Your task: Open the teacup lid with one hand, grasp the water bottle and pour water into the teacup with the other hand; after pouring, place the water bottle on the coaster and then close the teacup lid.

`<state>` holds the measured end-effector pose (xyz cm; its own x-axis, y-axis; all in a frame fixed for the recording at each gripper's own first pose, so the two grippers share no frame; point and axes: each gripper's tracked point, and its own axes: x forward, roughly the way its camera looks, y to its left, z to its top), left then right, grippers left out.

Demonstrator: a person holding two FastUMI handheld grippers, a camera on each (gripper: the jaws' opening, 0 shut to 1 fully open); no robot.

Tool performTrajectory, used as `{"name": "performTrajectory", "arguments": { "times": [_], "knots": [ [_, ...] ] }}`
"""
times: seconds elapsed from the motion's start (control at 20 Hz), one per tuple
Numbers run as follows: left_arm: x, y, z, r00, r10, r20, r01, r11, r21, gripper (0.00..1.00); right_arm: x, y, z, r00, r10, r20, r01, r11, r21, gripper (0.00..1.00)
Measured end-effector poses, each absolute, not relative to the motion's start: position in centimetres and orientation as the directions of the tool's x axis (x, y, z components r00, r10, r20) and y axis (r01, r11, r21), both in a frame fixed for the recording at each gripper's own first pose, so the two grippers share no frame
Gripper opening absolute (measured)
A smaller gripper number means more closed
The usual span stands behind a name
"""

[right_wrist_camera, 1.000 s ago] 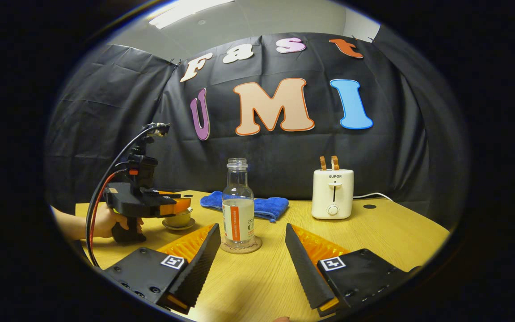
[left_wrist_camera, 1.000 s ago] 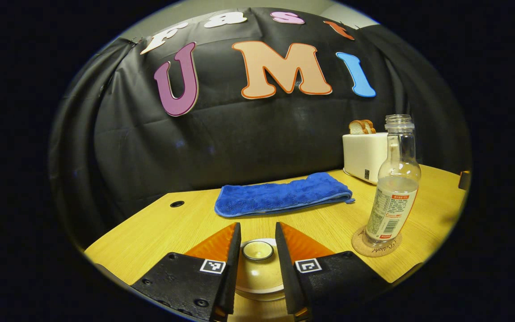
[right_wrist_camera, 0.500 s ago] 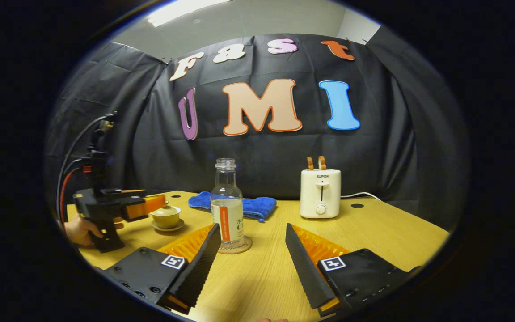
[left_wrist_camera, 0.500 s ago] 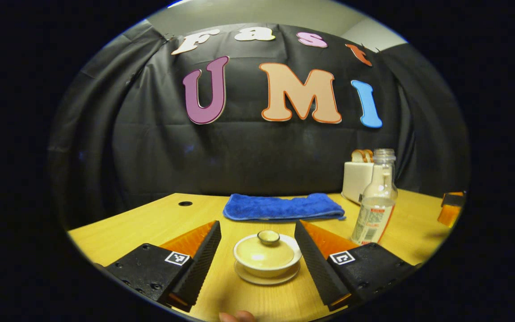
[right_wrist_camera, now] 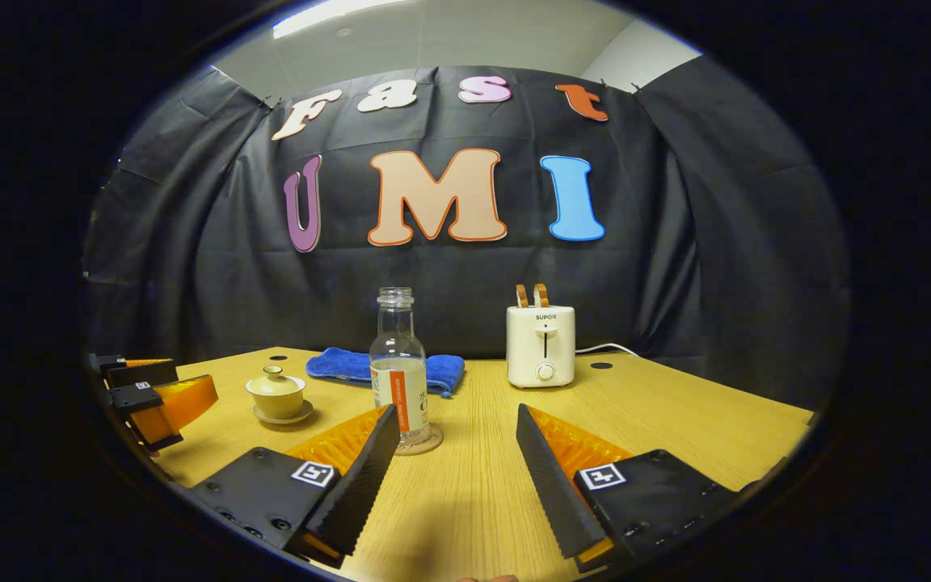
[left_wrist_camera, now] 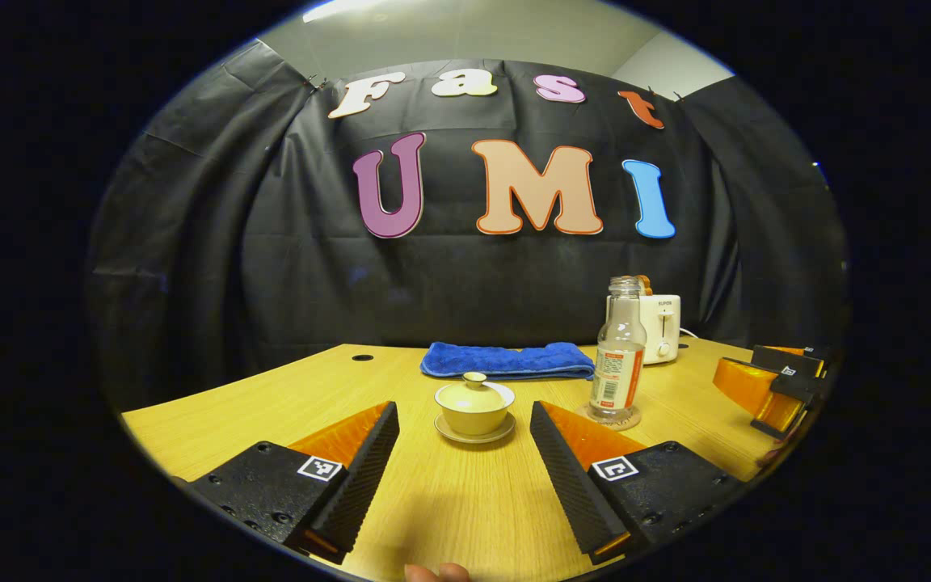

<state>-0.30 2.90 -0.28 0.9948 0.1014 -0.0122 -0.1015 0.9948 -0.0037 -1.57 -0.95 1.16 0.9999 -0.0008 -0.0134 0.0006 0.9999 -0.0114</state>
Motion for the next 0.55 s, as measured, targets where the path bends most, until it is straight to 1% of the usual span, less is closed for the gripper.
{"name": "performTrajectory", "arguments": {
  "times": [0.05,0.2,0.25,0.4,0.45,0.55],
  "knots": [
    [-0.9,2.8,-0.3,0.994,0.106,-0.012,-0.106,0.994,-0.003,0.95,-2.1,-0.8,1.3,1.0,-0.017,-0.012,0.017,1.0,-0.012,0.93],
    [-1.6,2.1,-0.3,0.995,0.097,-0.013,-0.097,0.995,-0.002,0.96,-3.1,0.0,1.3,1.0,-0.016,-0.011,0.015,1.0,-0.012,0.93],
    [-1.6,2.1,-0.4,0.995,0.099,-0.017,-0.099,0.995,-0.001,0.95,-3.2,-0.1,1.3,1.0,-0.02,-0.011,0.02,1.0,-0.012,0.87],
    [-1.8,2.2,-0.4,0.994,0.104,-0.017,-0.104,0.995,-0.002,0.96,-3.3,-0.2,1.2,1.0,-0.026,-0.012,0.026,1.0,-0.012,0.87],
    [-1.7,2.2,-0.4,0.994,0.104,-0.018,-0.104,0.995,-0.002,0.96,-3.2,-0.2,1.3,1.0,-0.026,-0.012,0.026,1.0,-0.012,0.93],
    [-1.8,2.2,-0.4,0.994,0.104,-0.018,-0.104,0.995,-0.002,0.96,-3.2,-0.2,1.3,1.0,-0.026,-0.013,0.026,1.0,-0.012,0.93]
  ]
}}
